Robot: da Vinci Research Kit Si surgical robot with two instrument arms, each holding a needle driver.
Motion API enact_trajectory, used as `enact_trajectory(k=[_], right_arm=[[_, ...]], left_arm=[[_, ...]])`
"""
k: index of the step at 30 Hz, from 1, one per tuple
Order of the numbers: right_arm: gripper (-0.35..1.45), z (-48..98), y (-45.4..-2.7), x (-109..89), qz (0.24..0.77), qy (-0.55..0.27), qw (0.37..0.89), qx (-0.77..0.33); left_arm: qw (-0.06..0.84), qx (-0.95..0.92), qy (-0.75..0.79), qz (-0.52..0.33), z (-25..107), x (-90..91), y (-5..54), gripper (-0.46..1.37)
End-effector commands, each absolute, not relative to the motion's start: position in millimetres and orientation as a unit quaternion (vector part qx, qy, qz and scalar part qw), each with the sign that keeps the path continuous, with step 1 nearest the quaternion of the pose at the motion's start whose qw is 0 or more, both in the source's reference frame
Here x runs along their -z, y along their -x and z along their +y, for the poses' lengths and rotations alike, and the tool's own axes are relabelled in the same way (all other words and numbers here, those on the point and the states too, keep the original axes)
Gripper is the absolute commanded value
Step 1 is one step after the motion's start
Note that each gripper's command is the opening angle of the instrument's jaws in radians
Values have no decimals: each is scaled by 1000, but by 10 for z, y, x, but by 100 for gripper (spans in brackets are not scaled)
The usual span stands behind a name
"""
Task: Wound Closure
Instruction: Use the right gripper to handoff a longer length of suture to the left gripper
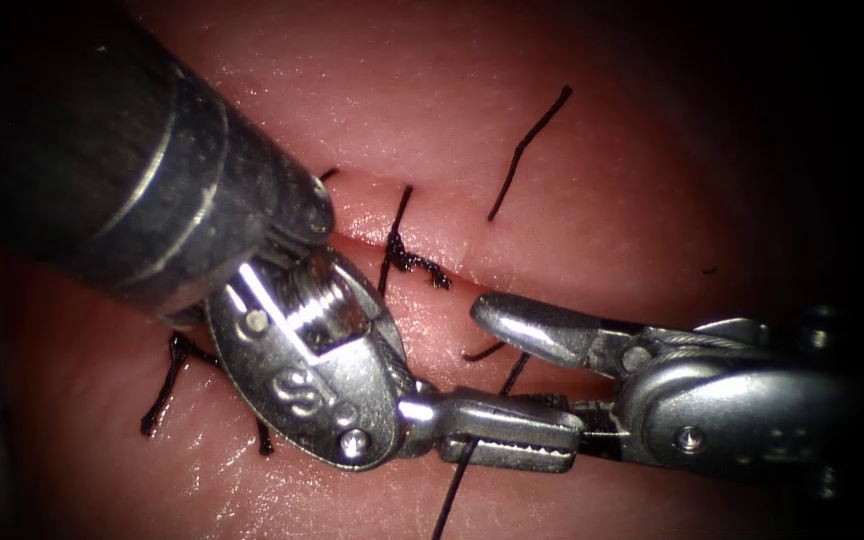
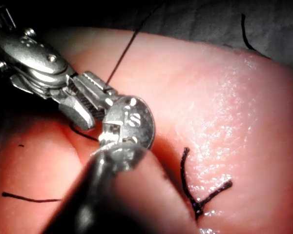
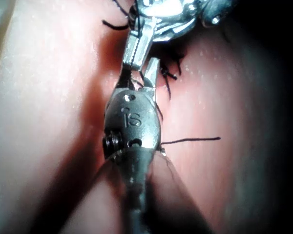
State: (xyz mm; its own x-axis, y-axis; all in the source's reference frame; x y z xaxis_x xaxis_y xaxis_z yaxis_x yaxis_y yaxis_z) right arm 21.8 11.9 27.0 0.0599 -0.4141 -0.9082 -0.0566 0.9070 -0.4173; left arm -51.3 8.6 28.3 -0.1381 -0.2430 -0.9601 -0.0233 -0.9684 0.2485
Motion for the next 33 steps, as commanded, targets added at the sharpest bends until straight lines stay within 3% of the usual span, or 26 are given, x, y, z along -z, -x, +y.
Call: enact_trajectory(k=[1,14,15,16,17,19,21,33], right_arm=[[-35,120,-218,-270,670,180,710,121],[-35,125,-215,-273,670,182,710,115],[-35,126,-213,-274,670,181,711,112],[-35,128,-212,-274,670,181,711,112],[-35,129,-212,-275,669,182,712,111],[-35,132,-210,-277,665,184,716,104],[-35,140,-207,-281,662,186,719,98],[-35,166,-202,-306,652,194,728,83]], left_arm=[[75,747,-652,-101,86,-283,513,-35],[73,748,-653,-98,84,-282,513,-35],[72,749,-651,-100,84,-282,514,-8],[70,750,-650,-102,84,-282,514,35],[68,751,-648,-104,84,-282,515,62],[68,752,-648,-104,83,-281,515,92],[59,758,-639,-114,81,-280,516,108],[57,759,-637,-123,76,-273,516,108]])
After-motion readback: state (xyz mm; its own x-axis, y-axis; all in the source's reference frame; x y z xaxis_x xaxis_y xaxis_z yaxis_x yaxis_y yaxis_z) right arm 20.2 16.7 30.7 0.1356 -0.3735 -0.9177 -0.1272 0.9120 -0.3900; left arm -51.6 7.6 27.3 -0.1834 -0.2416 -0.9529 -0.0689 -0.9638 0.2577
